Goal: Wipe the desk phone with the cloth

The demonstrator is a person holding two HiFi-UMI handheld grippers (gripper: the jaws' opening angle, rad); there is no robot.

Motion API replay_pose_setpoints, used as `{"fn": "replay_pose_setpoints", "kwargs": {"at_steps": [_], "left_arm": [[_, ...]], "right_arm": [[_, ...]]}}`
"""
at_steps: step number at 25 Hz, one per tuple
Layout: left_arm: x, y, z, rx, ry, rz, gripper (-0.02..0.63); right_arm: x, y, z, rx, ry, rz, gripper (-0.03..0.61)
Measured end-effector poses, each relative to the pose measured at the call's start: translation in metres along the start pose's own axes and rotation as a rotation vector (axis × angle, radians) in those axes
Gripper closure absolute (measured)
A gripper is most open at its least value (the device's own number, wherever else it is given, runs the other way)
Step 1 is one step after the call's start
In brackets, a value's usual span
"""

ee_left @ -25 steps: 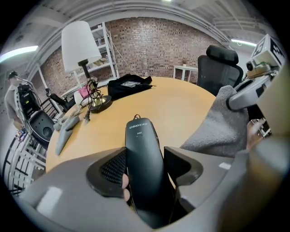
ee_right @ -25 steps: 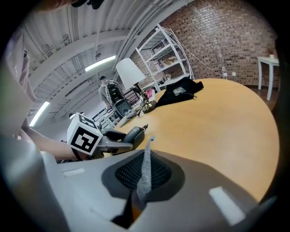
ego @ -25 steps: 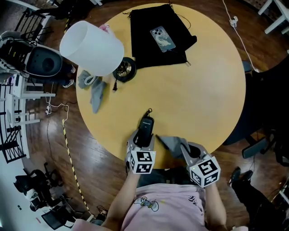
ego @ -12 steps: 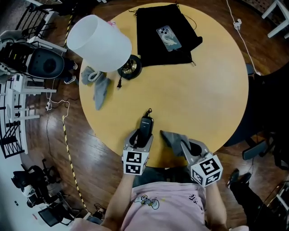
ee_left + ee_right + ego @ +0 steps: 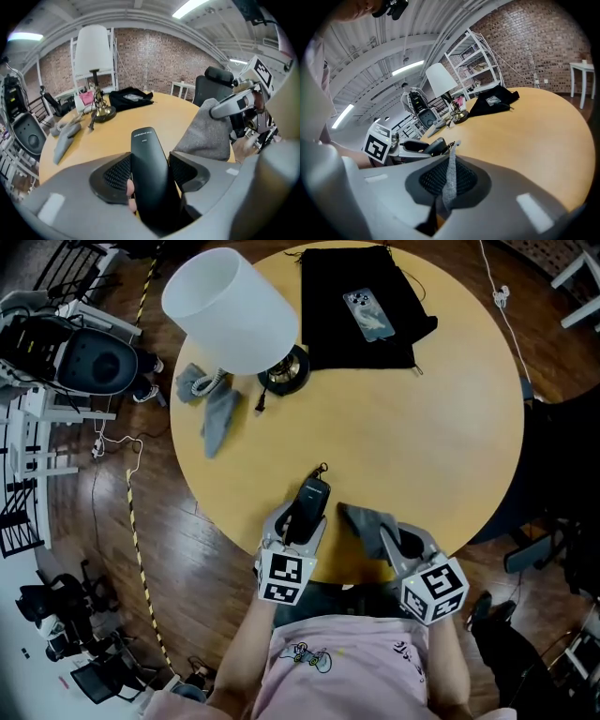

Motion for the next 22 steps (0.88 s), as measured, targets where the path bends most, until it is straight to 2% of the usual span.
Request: {"fn": "replay_pose_setpoints", "kwargs": {"at_steps": [2, 3, 6, 9, 11, 13, 16, 19, 22], "left_arm": [[0.005, -0.011, 0.012, -0.098, -0.011, 0.007, 0.347], [0.008, -0.016, 0.018, -0.15, 0.005, 0.038, 0.347], [0.019, -0.025, 0.039, -0.286, 0.124, 0.211, 0.347], [0.03, -0.031, 0.06, -0.388, 0.275, 0.385, 0.347], [0.036, -0.034, 0.069, -0.482, 0.374, 0.509, 0.347], [0.043, -0.039, 0.073, -0.598, 0.442, 0.654, 0.347], [0.056, -0.046, 0.074, -0.758, 0.48, 0.849, 0.345], [0.061, -0.042, 0.084, -0.853, 0.536, 0.918, 0.347], [0.057, -0.034, 0.099, -0.903, 0.625, 0.93, 0.347]], "right_arm": [[0.006, -0.001, 0.0, -0.002, -0.002, 0.012, 0.574], [0.009, -0.003, 0.0, -0.009, -0.004, 0.017, 0.574], [0.025, -0.019, 0.01, -0.086, -0.045, 0.013, 0.573], [0.057, -0.058, 0.022, -0.222, -0.182, -0.013, 0.574], [0.078, -0.083, 0.017, -0.274, -0.293, -0.01, 0.573], [0.093, -0.1, 0.005, -0.267, -0.405, -0.006, 0.573], [0.118, -0.09, 0.003, -0.156, -0.583, -0.017, 0.574], [0.148, -0.058, 0.008, -0.078, -0.697, -0.038, 0.572], [0.161, -0.073, -0.007, -0.162, -0.68, -0.055, 0.572]]}}
Point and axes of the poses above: the fingertips, and each gripper's own axes: z backward along the fingers, x to its left, y out of its underside, the point moved 8 cm from there along z, backward along the fingers, and after that the axes turned 12 degrees about -z, right-handed, at the moved point
